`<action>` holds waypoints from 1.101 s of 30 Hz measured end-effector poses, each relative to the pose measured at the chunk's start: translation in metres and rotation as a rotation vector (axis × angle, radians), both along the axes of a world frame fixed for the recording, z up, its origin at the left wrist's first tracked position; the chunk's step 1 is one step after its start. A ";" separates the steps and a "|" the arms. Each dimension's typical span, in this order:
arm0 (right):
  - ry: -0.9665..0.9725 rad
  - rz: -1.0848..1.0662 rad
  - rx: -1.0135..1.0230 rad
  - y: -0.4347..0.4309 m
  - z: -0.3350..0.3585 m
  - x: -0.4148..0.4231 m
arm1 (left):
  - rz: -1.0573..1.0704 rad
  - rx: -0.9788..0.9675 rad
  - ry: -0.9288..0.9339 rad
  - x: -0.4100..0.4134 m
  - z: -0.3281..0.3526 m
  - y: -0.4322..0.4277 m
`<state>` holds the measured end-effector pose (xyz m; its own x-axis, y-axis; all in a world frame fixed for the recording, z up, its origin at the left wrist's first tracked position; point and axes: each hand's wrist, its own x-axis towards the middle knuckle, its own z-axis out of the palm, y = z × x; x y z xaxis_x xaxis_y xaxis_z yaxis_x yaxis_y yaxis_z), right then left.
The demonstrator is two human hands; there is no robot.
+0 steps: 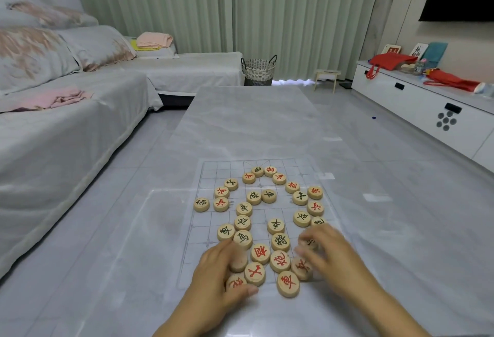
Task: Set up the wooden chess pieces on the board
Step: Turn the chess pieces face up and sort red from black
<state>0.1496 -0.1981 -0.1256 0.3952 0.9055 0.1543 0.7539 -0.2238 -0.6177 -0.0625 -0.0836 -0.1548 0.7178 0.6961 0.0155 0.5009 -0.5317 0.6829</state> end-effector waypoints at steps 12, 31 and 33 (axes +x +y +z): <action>0.127 -0.008 -0.429 0.094 0.013 0.128 | 0.345 0.119 -0.171 -0.015 -0.012 0.050; -0.034 -0.085 -0.449 0.080 0.009 0.122 | -0.012 0.570 0.307 0.060 0.010 0.123; -0.064 -0.125 -0.452 0.067 0.009 0.125 | -0.039 0.610 0.273 0.059 0.008 0.121</action>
<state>0.2747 -0.1306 -0.1165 0.5078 0.8337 -0.2168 0.7374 -0.5508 -0.3910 -0.0034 0.0378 -0.1463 0.7762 0.5938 0.2120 0.5858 -0.8035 0.1058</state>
